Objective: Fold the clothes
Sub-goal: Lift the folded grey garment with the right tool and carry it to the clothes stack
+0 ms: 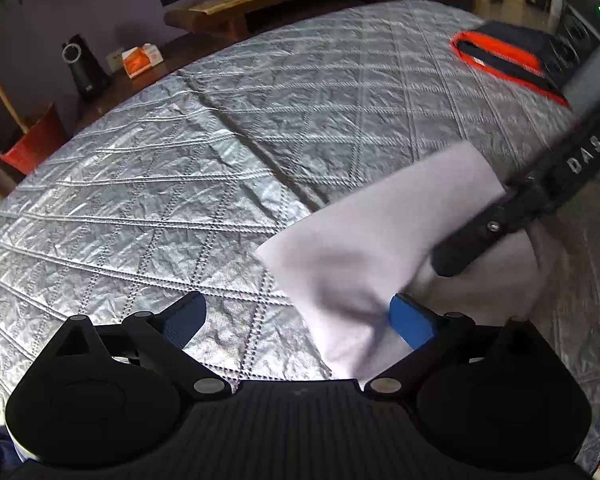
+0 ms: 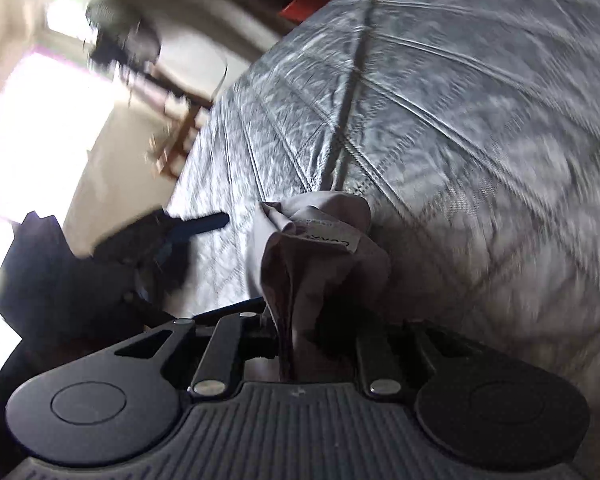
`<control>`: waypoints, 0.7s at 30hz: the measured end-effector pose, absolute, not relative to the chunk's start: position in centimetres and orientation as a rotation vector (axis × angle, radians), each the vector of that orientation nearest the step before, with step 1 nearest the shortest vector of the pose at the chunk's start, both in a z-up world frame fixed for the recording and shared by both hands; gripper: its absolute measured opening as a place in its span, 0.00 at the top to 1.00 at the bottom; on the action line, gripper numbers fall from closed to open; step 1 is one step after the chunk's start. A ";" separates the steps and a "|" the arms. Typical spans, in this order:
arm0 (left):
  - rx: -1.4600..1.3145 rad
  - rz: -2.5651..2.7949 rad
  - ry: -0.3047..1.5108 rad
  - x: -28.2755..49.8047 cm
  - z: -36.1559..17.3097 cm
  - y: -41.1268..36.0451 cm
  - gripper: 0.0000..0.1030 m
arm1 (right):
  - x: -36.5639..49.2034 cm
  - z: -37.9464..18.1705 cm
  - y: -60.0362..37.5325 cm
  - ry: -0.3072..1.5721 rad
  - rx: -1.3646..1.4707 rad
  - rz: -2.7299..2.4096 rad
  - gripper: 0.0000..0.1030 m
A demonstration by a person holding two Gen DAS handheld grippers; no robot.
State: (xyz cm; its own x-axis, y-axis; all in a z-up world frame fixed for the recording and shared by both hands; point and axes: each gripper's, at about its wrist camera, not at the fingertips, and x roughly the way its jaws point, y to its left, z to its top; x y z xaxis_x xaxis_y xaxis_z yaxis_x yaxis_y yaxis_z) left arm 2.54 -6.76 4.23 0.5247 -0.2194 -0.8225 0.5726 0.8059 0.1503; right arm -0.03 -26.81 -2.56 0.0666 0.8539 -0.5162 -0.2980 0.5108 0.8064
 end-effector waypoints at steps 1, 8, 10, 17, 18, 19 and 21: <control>0.417 -0.485 0.899 2.7 4.5 -6.6 0.03 | -0.3 -2.7 -27.1 1.197 0.632 0.935 0.86; 0.314 -0.435 0.877 3.7 5.7 -5.8 0.06 | -2.1 -1.2 -31.4 1.030 0.915 0.821 0.87; 0.292 -0.424 0.874 3.8 5.9 -5.7 0.06 | -2.4 -0.1 -33.1 0.963 0.970 0.774 0.87; 0.273 -0.452 0.889 3.6 5.8 -6.9 0.06 | -2.1 6.6 -43.7 0.581 1.098 0.535 0.87; 0.272 -0.455 0.891 3.6 5.7 -7.1 0.06 | -2.1 7.2 -45.4 0.516 1.117 0.486 0.87; 0.270 -0.456 0.894 3.6 5.7 -7.1 0.06 | -2.1 7.6 -47.1 0.456 1.142 0.437 0.87; 0.266 -0.459 0.899 3.6 5.5 -7.3 0.06 | -2.0 7.2 -50.1 0.350 1.215 0.334 0.86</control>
